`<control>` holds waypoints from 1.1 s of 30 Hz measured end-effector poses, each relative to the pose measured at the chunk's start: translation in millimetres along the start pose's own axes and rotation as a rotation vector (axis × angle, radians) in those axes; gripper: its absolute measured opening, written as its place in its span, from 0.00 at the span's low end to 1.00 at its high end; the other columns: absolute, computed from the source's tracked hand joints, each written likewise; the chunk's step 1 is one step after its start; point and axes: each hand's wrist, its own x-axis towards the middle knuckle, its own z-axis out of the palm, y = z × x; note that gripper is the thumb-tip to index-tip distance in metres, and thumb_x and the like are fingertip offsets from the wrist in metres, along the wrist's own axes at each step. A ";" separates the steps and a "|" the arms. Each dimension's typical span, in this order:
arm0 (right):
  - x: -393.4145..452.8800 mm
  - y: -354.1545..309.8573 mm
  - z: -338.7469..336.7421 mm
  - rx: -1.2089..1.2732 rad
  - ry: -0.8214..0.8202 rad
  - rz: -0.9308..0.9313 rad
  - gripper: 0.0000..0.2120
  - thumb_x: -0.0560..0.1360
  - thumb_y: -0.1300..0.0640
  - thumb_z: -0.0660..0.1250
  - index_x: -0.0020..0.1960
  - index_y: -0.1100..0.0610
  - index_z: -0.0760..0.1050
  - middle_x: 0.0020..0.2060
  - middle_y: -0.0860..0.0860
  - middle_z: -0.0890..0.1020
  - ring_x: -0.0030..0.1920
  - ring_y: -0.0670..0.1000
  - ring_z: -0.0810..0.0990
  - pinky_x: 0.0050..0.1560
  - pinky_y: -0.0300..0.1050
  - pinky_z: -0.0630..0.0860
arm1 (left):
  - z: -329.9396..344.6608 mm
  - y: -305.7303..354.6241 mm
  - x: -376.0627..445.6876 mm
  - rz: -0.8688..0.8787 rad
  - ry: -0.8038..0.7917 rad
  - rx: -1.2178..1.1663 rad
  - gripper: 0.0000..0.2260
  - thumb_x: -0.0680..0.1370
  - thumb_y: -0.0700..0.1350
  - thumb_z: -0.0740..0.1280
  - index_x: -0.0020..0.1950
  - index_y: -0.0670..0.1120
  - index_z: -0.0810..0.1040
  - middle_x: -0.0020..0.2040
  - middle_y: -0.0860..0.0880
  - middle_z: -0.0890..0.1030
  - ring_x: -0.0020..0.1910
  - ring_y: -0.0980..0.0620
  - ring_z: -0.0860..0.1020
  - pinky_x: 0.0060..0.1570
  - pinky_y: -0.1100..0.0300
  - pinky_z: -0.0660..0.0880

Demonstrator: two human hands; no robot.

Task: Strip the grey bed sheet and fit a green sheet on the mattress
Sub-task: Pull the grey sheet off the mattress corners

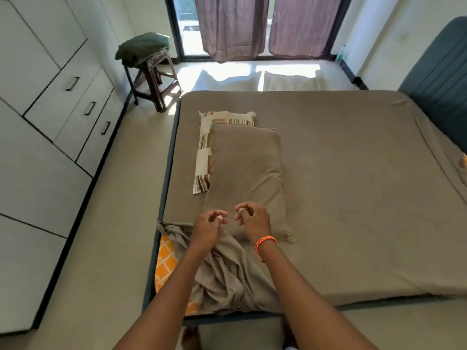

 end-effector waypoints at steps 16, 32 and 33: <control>-76.4 -72.5 195.4 0.002 0.171 0.010 0.11 0.76 0.64 0.65 0.43 0.54 0.84 0.32 0.49 0.86 0.34 0.48 0.85 0.44 0.50 0.84 | -206.6 -32.7 4.1 0.182 -0.203 0.091 0.12 0.84 0.35 0.63 0.53 0.45 0.85 0.46 0.46 0.87 0.39 0.57 0.84 0.43 0.59 0.81; -55.1 -148.8 369.7 0.068 0.279 0.035 0.13 0.79 0.65 0.62 0.43 0.54 0.82 0.33 0.52 0.85 0.33 0.49 0.83 0.42 0.51 0.83 | -403.8 -47.1 96.6 0.061 -0.291 0.025 0.11 0.85 0.38 0.62 0.55 0.46 0.85 0.47 0.46 0.88 0.40 0.49 0.82 0.40 0.56 0.76; -41.8 -155.6 383.5 0.066 0.284 0.033 0.13 0.79 0.66 0.62 0.43 0.54 0.82 0.33 0.52 0.85 0.32 0.49 0.83 0.42 0.52 0.83 | -417.0 -47.1 115.7 0.060 -0.283 0.021 0.11 0.85 0.38 0.62 0.54 0.47 0.85 0.47 0.47 0.88 0.41 0.49 0.82 0.41 0.55 0.76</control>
